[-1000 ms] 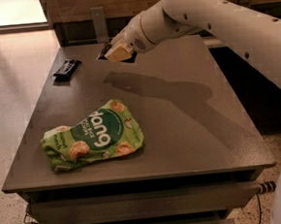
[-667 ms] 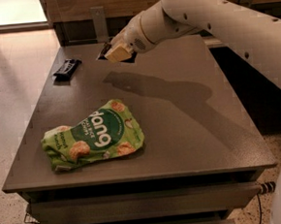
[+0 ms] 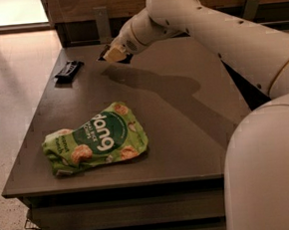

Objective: Move rxbar chocolate near rxbar blueberry

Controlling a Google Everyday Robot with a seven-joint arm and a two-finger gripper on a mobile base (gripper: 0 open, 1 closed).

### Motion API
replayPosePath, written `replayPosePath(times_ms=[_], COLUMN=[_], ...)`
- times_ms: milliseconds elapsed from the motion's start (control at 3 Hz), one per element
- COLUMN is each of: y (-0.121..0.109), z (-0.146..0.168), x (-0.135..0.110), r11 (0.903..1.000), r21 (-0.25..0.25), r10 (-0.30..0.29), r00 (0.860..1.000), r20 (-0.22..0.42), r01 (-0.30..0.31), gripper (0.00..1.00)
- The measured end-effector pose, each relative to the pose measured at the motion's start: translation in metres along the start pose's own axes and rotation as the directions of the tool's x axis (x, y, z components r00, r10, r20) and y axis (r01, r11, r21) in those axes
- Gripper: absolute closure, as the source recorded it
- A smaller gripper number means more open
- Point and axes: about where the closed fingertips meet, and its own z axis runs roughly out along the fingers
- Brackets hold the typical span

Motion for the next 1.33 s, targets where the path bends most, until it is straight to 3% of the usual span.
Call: replayPosePath(times_ms=[333, 667, 1000, 1333], y=[-0.013, -0.015, -0.009, -0.01], z=[0.036, 0.072, 0.097, 0.098], x=[-0.001, -0.006, -0.018, -0.019], r11=[0.9998, 0.9986, 0.9965, 0.9966], r21=[0.0, -0.028, -0.08, -0.078], r10=[0.022, 0.044, 0.03, 0.03], r00=[1.0, 0.999, 0.999, 0.999], r20=[-0.018, 0.0, 0.029, 0.03], r01=[-0.022, -0.044, -0.027, -0.028], gripper=[1.0, 1.0, 1.0, 0.75])
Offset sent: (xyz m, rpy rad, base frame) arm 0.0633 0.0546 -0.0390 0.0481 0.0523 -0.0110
